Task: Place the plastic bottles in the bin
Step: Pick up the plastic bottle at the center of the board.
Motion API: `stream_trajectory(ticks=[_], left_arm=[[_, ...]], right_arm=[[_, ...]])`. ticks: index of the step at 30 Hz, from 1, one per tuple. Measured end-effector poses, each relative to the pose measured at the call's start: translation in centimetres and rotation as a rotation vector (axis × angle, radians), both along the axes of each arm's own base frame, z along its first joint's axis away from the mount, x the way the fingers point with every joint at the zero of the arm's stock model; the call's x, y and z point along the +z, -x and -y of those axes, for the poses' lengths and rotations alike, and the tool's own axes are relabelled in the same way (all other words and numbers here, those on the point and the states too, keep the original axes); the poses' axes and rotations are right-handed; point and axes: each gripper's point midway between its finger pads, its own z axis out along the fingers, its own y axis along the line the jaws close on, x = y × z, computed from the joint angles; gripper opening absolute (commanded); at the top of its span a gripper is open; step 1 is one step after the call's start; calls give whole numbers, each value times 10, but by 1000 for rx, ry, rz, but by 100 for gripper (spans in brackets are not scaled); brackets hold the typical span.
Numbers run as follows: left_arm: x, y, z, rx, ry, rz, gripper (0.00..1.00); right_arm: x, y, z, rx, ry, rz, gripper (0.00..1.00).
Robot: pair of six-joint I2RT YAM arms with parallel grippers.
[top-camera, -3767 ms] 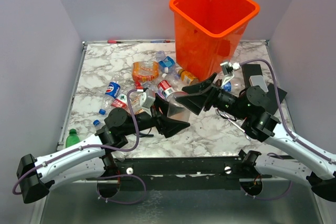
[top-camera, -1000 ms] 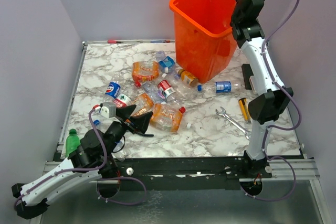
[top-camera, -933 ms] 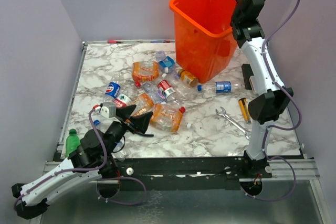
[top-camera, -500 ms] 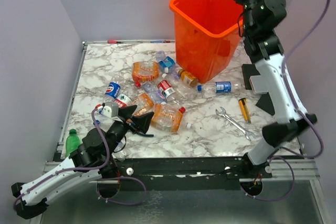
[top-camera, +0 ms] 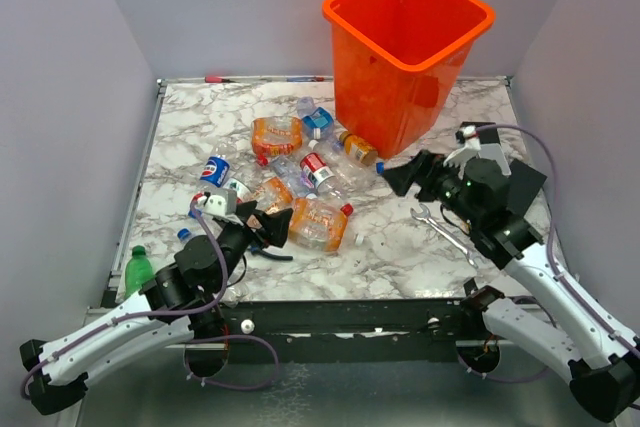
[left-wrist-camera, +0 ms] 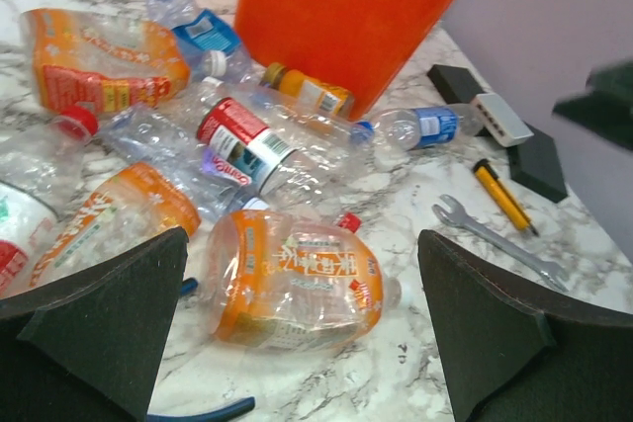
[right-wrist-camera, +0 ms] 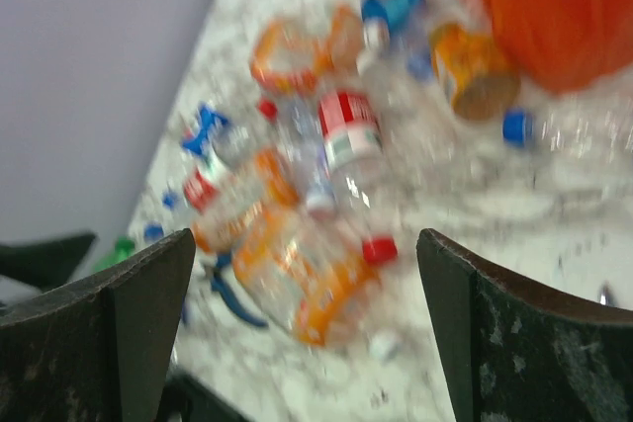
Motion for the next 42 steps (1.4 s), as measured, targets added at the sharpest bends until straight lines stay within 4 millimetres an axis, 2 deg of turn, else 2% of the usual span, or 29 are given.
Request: stream_trajectory(ticks=[3,8,11,15,19,24,27,31,35,42], left_arm=[[-8,-7,-6,61,-26,-34,99],[-14,-10,-7,89,-58,-62,99],[-20,-9,-4,75,-76,-77,91],[-37,-10,5,60,-106,-134,75],[-56,-10,12,65,-94,-212,63],[-87,-9,15,94,-67,-297,58],[-100,-12,13,132,-59,-326,57],[-109,-18,12,184,-47,-337,56],[-117,-23,13,219,-50,-348,52],[-142,-26,15,248,-73,-382,45]], right_arm=[[-74,22,-12,100,32,-190,97],[-165,62,-23,216,-2,-431,95],[-200,81,-27,255,-63,-516,91],[-230,97,-31,270,-156,-594,87],[-242,100,-33,253,-226,-625,85],[-237,90,-39,245,-288,-612,84],[-241,87,-42,232,-299,-628,84],[-254,87,-47,222,-301,-673,84],[-254,86,-59,239,-316,-678,83],[-256,81,-70,243,-358,-689,79]])
